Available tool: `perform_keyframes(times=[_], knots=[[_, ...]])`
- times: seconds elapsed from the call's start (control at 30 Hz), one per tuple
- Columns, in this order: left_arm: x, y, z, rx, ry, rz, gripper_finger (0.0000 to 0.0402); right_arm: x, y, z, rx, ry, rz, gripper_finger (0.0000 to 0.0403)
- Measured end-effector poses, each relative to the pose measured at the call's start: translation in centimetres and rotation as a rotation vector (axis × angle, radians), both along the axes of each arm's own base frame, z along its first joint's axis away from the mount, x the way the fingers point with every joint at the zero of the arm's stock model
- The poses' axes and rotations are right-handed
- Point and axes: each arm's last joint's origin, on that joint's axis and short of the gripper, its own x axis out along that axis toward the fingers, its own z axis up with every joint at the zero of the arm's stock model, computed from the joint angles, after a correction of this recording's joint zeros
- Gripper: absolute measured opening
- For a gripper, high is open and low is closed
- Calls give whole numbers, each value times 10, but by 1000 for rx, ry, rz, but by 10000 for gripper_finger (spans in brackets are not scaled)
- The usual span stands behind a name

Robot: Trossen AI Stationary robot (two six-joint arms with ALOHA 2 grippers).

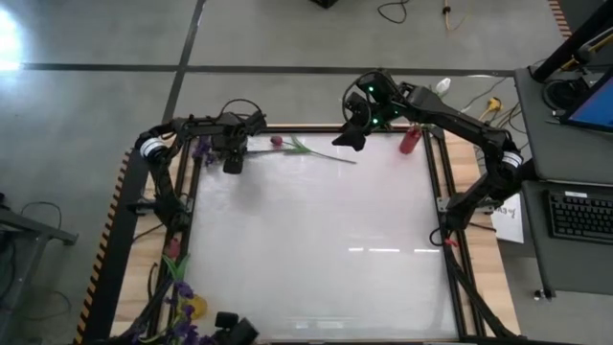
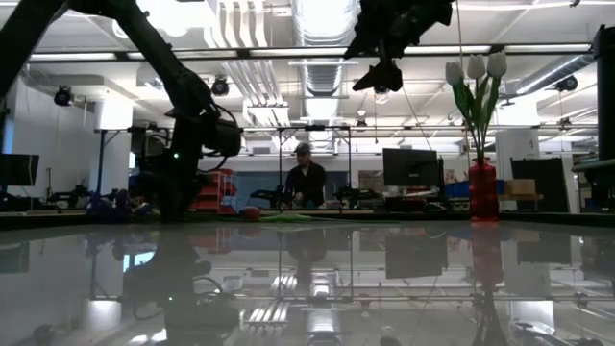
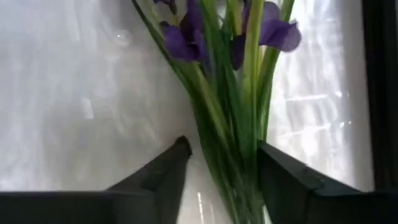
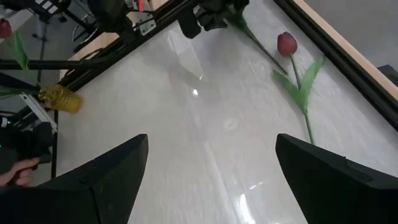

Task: Sort flowers into vase by color
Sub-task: Put the purple flowers into the yellow flower vase

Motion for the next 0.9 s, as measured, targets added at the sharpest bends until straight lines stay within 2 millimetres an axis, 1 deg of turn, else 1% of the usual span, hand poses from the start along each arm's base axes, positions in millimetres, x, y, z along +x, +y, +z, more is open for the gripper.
perform_keyframes(times=[0.07,0.2,0.23,0.27,0.37,0.43,0.5,0.57,0.67,0.73,0.83,0.9], knots=[[1,-2,3,-3,3,-7,126,0,0,0,0,0,0,345],[7,-11,13,-13,2,-35,34,0,0,0,2,-2,6,345],[10,-12,16,-2,-4,-47,18,0,0,0,2,-5,16,345],[13,-14,18,12,-10,-57,10,0,1,1,4,-11,29,345],[21,-21,22,36,8,-93,15,-4,4,5,-14,-26,58,345],[29,-26,26,63,18,-132,12,-9,7,12,-41,-47,73,345],[40,-34,32,98,33,-204,4,-16,12,21,-79,-72,88,345],[55,-44,41,150,48,-296,2,-23,18,30,-117,-98,102,345],[80,-63,58,222,71,-486,1,-34,26,43,-161,-134,113,345],[99,-76,73,282,100,-671,1,-40,31,49,-181,-155,123,345],[124,-102,103,369,160,-994,0,-45,40,55,-198,-176,144,345],[137,-121,125,429,190,-1177,0,-45,46,55,-198,-182,164,345]])
